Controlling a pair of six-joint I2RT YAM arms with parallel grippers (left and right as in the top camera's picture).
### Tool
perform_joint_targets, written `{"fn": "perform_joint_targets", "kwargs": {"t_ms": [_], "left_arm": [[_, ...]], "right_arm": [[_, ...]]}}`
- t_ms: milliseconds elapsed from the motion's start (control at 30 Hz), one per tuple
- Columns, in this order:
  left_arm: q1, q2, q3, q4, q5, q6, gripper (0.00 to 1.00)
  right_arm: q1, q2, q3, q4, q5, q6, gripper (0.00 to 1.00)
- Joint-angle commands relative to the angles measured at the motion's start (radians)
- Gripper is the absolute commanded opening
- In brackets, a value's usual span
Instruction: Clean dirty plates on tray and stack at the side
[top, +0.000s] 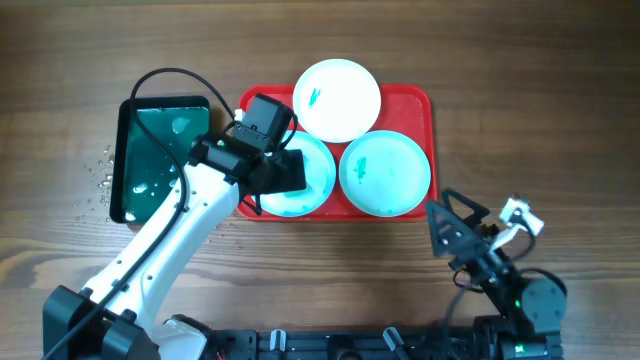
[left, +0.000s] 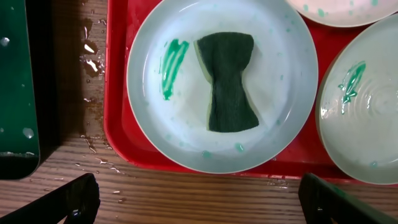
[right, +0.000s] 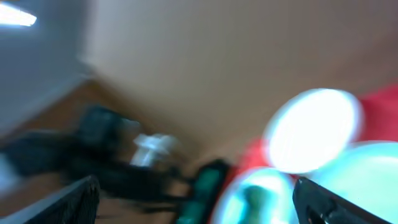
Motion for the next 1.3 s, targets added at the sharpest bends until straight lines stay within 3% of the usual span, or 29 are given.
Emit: {"fn": "perform_joint_targets", "kwargs": {"t_ms": [0,67,133,267,333,400,500,600,700,800,900,967,1000,1067,1267], "left_arm": [[0.005,0.005,-0.007,-0.013,0.006,-0.014,1.0],[0.005,0.005,-0.007,-0.015,0.006,-0.014,1.0],[0.005,0.005,-0.007,-0.015,0.006,-0.014,1.0],[0.005,0.005,-0.007,-0.008,0.006,-0.014,1.0],[0.005,0.005,-0.007,0.0,0.006,-0.026,1.0],[0.005,0.005,-0.007,0.008,0.006,-0.074,1.0],[0.005,0.005,-0.007,0.014,0.013,-0.097,1.0],[0.005,0.005,-0.007,0.014,0.014,-0.097,1.0],[0.005,0.005,-0.007,0.014,0.013,-0.097,1.0],[0.005,0.005,-0.007,0.014,0.013,-0.097,1.0],[0.005,0.005,-0.007,0.014,0.013,-0.097,1.0],[0.005,0.005,-0.007,0.015,0.013,-0.097,1.0],[0.005,0.005,-0.007,0.017,0.013,-0.097,1.0],[0.005,0.005,-0.007,0.02,0.013,-0.097,1.0],[0.005,0.005,-0.007,0.034,0.013,-0.097,1.0]], "right_arm": [[-0.001,-0.004,0.072,0.182,-0.106,0.124,1.0],[-0.017,0.041,0.229,-0.016,-0.129,-0.009,1.0],[-0.032,0.156,0.453,-0.386,-0.15,-0.273,1.0],[-0.033,0.602,0.981,-1.139,-0.043,-0.734,0.99],[-0.032,0.853,1.237,-1.454,0.043,-0.835,1.0],[-0.032,1.067,1.437,-1.641,0.055,-0.853,1.0],[-0.027,1.239,1.533,-1.647,-0.074,-0.853,0.99],[-0.018,1.354,1.532,-1.51,-0.238,-0.851,0.89],[0.06,1.463,1.532,-1.391,-0.169,-0.853,0.8],[0.15,1.555,1.532,-1.292,-0.008,-0.849,0.57],[0.228,1.688,1.532,-1.212,0.143,-0.795,0.56],[0.261,1.779,1.532,-1.176,0.119,-0.809,0.55],[0.277,1.83,1.532,-1.157,0.097,-0.843,0.47],[0.297,1.894,1.532,-1.133,0.062,-0.903,0.42],[0.34,2.069,1.532,-1.09,0.064,-0.984,0.4]]}}
